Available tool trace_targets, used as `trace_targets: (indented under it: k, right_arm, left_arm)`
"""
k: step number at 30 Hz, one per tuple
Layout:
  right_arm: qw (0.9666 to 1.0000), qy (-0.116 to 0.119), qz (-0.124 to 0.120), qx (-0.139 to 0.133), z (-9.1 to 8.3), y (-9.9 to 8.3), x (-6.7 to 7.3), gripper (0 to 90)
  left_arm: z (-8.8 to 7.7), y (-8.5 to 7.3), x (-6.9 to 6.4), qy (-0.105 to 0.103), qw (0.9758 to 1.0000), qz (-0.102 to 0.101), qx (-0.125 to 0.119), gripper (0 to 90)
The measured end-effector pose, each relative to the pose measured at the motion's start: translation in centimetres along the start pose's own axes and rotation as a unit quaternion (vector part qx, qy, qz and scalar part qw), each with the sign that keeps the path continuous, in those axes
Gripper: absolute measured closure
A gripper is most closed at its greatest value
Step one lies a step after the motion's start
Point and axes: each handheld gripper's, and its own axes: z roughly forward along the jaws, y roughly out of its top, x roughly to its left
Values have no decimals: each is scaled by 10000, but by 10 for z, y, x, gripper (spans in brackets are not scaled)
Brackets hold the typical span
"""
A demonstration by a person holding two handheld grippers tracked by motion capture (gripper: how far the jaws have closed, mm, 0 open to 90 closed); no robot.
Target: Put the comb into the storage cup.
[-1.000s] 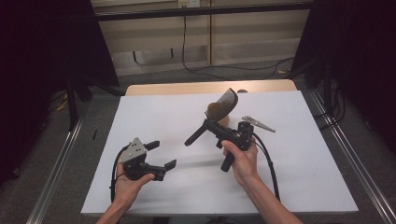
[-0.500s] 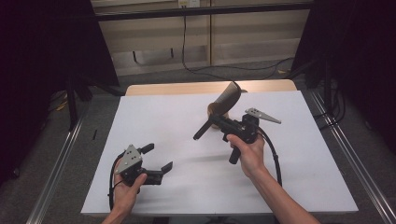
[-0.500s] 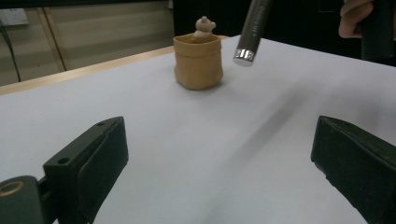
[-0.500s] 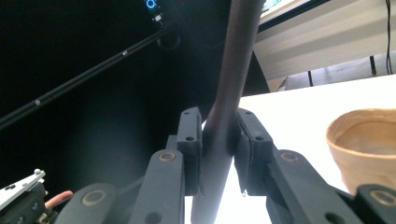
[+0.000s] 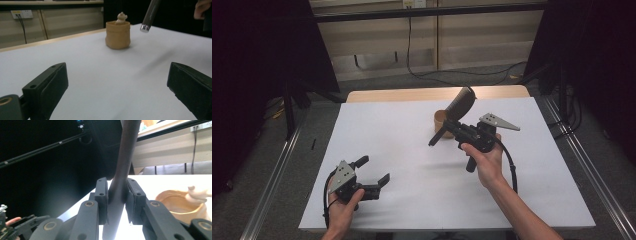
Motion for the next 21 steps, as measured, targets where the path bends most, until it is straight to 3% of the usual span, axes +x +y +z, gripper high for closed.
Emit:
trace_targets:
  k: [2, 10, 13, 16, 21]
  right_arm:
    - [10000, -32, -89, -28, 0, 1, -1, 735]
    - [9994, -113, -319, -37, 0, 10, -6, 735]
    - [9991, -153, -391, -39, 1, 14, -6, 735]
    - [9991, -164, -396, -27, 2, 16, -7, 735]
    - [9983, -207, -547, -7, 6, 19, -9, 735]
  left_arm:
    - [0, -2, 3, 43, 9998, -174, -22, 37]
    - [-11, 0, 4, 328, 9995, -25, -43, 43]
    - [-18, -5, 5, 482, 9988, 13, -18, 42]
    - [-21, -4, 6, 512, 9984, -141, -180, 42]
    - [-19, -4, 5, 455, 9986, -126, -235, 40]
